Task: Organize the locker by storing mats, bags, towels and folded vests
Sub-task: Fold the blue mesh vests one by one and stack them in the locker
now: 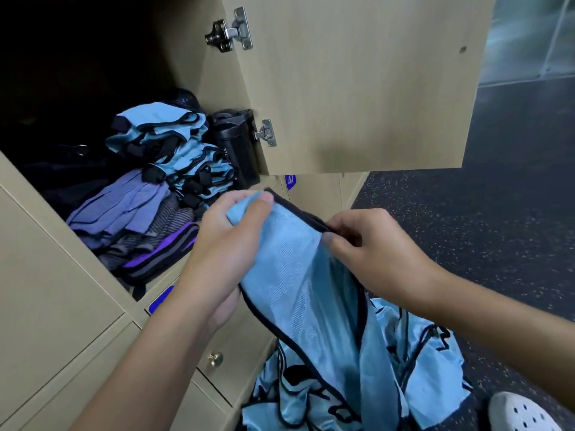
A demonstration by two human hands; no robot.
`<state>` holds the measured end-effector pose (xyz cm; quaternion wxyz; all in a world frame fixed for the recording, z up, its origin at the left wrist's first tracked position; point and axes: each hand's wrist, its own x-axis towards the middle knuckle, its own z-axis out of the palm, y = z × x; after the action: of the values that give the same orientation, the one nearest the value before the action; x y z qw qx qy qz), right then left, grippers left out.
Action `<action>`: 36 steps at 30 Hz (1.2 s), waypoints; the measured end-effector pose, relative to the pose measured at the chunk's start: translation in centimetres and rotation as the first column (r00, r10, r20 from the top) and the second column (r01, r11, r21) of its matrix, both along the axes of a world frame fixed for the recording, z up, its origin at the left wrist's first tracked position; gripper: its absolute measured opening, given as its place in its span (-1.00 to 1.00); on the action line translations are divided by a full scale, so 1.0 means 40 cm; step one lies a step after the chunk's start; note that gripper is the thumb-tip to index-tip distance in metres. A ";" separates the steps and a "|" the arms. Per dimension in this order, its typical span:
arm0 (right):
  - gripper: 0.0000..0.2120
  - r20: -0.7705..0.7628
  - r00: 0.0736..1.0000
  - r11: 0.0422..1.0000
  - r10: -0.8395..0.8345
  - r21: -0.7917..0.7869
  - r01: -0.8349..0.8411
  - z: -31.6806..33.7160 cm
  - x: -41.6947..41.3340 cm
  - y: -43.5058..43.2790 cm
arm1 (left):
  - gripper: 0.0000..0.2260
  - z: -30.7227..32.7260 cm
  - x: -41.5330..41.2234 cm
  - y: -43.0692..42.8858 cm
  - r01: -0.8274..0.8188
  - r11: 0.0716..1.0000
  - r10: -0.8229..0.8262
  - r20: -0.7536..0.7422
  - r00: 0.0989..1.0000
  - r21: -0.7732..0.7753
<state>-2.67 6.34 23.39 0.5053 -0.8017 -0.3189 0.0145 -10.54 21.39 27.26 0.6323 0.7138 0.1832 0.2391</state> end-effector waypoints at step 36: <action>-0.89 0.018 0.973 0.972 0.229 0.052 -0.230 0.015 -0.001 -0.052 | -0.86 -0.004 -0.030 -0.011 0.410 0.697 -0.268 -0.316 0.910 0.588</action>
<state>-2.71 4.27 24.01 0.5199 -0.7455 -0.4127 0.0594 -11.73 20.95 27.12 0.3597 0.9284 0.0194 0.0907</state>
